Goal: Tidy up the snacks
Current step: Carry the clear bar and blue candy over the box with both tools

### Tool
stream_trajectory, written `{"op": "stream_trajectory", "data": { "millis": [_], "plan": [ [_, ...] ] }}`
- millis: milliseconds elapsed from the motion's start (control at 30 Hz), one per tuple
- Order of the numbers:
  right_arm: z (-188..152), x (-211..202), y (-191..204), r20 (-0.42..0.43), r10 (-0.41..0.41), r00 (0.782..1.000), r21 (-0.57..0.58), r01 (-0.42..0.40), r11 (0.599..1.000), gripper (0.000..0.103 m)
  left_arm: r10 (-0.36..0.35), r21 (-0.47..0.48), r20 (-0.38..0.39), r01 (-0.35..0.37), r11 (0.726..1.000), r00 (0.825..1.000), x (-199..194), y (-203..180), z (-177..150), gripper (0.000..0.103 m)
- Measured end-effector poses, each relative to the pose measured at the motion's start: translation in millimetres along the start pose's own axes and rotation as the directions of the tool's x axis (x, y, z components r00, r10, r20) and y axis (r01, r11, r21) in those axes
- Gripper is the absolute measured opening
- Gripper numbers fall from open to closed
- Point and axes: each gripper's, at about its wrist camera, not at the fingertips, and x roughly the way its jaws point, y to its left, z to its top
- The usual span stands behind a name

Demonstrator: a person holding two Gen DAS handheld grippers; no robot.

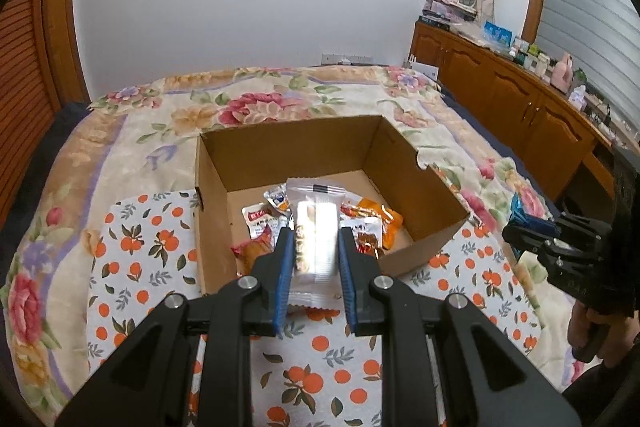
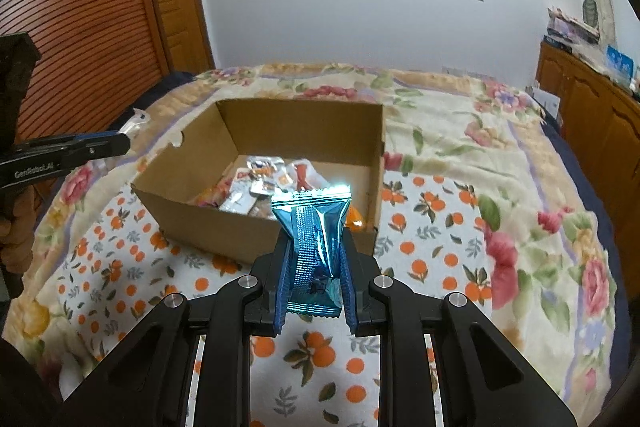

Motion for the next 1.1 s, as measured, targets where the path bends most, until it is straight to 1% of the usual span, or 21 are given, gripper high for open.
{"op": "stream_trajectory", "data": {
  "millis": [100, 233, 367, 567, 700, 767, 933, 1100],
  "plan": [
    [9, 3, 8, 0.002, -0.004, 1.0, -0.029, 0.004, 1.0, 0.02, -0.015, -0.022, 0.009, 0.015, 1.0, 1.0, -4, 3, 5, 0.019],
    [23, 9, 17, 0.012, 0.007, 1.0, -0.047, -0.006, 0.999, 0.02, -0.01, -0.022, 0.028, 0.011, 1.0, 1.0, -10, 3, 12, 0.019],
    [40, 17, 25, 0.02, 0.014, 1.0, -0.074, -0.012, 0.997, 0.02, -0.015, -0.025, 0.033, 0.015, 1.0, 0.999, -5, 6, 20, 0.019],
    [67, 28, 32, 0.042, 0.02, 0.999, -0.101, -0.016, 0.995, 0.02, -0.016, -0.023, 0.012, 0.016, 1.0, 1.0, 19, 13, 29, 0.019],
    [78, 43, 40, 0.037, 0.023, 0.999, -0.124, -0.019, 0.992, 0.02, -0.037, -0.051, -0.012, 0.037, 0.998, 0.999, 40, 23, 31, 0.019],
    [81, 53, 43, 0.03, 0.025, 0.999, -0.133, -0.021, 0.991, 0.02, -0.038, -0.053, -0.033, 0.036, 0.998, 0.999, 54, 26, 31, 0.019],
    [82, 80, 49, 0.005, 0.028, 1.0, -0.148, -0.027, 0.989, 0.02, -0.018, -0.045, -0.07, 0.014, 0.999, 0.997, 80, 31, 25, 0.019],
    [72, 113, 52, -0.044, 0.024, 0.999, -0.152, -0.03, 0.988, 0.02, -0.001, -0.045, -0.117, -0.004, 0.999, 0.993, 103, 35, 14, 0.019]
  ]
}}
